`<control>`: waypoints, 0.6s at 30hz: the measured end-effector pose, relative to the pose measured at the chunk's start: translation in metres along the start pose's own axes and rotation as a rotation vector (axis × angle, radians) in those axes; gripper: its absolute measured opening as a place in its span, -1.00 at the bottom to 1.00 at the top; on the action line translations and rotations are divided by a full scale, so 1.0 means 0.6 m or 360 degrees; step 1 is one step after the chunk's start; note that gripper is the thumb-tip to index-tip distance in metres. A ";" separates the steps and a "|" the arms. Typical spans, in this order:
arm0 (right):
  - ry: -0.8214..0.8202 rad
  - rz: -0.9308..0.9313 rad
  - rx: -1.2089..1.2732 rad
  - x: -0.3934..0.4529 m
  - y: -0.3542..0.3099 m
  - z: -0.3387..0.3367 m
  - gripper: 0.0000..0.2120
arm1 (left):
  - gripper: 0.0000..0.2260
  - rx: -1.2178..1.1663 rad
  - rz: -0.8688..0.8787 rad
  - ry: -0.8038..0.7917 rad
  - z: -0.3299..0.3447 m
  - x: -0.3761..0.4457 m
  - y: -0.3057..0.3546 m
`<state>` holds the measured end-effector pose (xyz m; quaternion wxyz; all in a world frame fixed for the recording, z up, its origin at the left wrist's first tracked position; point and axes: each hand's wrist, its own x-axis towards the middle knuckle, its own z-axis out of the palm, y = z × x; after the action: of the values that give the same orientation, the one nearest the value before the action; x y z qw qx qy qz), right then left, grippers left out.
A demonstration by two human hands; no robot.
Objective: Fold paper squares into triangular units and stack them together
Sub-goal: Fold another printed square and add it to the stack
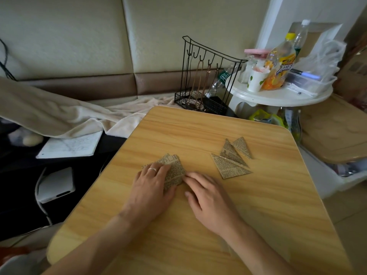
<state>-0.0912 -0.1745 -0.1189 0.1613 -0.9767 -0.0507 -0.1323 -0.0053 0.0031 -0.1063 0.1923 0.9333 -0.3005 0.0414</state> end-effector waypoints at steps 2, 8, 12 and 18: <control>0.0045 0.0022 0.0031 0.001 -0.002 0.001 -0.66 | -0.61 0.0096 0.0109 0.0054 -0.001 -0.002 0.009; 0.0137 0.0074 0.0140 0.003 0.002 -0.005 -0.67 | -0.77 0.0224 0.0246 0.0225 -0.011 -0.005 0.035; 0.0233 0.0136 0.0115 0.004 0.002 -0.011 -0.83 | -0.73 0.0114 0.0350 0.0202 -0.011 -0.007 0.048; 0.0432 0.0314 0.0330 0.006 0.019 -0.025 -0.90 | -0.83 -0.0147 0.0156 0.0106 -0.019 0.000 0.032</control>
<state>-0.0896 -0.1900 -0.1076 0.2786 -0.9283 0.0542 -0.2403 -0.0158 -0.0070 -0.0892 0.2428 0.9057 -0.3408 0.0678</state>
